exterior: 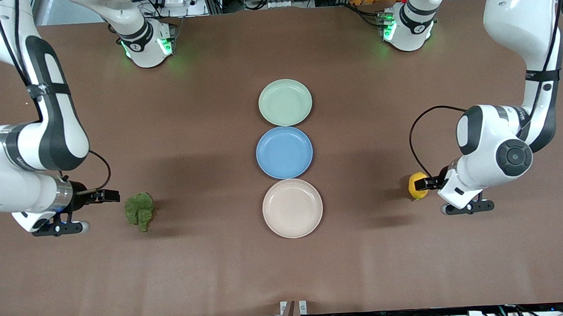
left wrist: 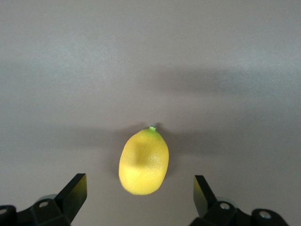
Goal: Place lemon and lettuce in plates
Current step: 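Reach the right gripper to the lettuce while the left gripper reaches the lemon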
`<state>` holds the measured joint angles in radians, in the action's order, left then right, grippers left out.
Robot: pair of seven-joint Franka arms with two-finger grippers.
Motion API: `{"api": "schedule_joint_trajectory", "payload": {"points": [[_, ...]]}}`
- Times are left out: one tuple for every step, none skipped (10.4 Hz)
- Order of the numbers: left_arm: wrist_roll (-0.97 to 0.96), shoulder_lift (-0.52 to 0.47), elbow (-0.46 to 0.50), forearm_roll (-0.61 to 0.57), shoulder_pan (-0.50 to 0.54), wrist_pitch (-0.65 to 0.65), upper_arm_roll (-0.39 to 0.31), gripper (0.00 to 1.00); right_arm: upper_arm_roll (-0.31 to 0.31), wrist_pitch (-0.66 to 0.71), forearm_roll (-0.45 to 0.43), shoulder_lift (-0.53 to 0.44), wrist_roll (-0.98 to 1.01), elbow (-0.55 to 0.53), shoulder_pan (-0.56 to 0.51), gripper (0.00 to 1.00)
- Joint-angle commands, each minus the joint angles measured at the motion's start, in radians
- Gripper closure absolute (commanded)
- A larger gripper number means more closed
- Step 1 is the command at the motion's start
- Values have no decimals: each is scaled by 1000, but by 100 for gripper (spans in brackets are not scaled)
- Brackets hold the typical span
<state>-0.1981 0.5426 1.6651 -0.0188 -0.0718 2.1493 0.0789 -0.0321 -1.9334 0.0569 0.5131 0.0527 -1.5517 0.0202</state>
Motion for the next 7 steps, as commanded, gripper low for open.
{"api": "schedule_joint_trajectory", "payload": {"points": [[-24,-3,50,-24,-6,81,2,0,0,-53,-23,48,7,16,9,0],[-24,2,64,-23,-8,104,4,0,0,-86,-29,68,1,10,9,0],[-24,5,82,-21,-6,128,4,0,0,-158,-31,91,-1,-4,9,0],[-24,4,105,-18,-6,161,4,0,-2,-239,-31,117,-1,-23,9,0],[-24,4,120,-18,-6,184,4,0,-2,-280,-31,120,-1,-45,7,0],[-24,7,134,-13,-6,210,4,0,-2,-286,-31,122,-1,-51,7,0],[-24,8,149,-10,-6,240,6,0,-2,-304,-31,133,-2,-59,1,0]]}}
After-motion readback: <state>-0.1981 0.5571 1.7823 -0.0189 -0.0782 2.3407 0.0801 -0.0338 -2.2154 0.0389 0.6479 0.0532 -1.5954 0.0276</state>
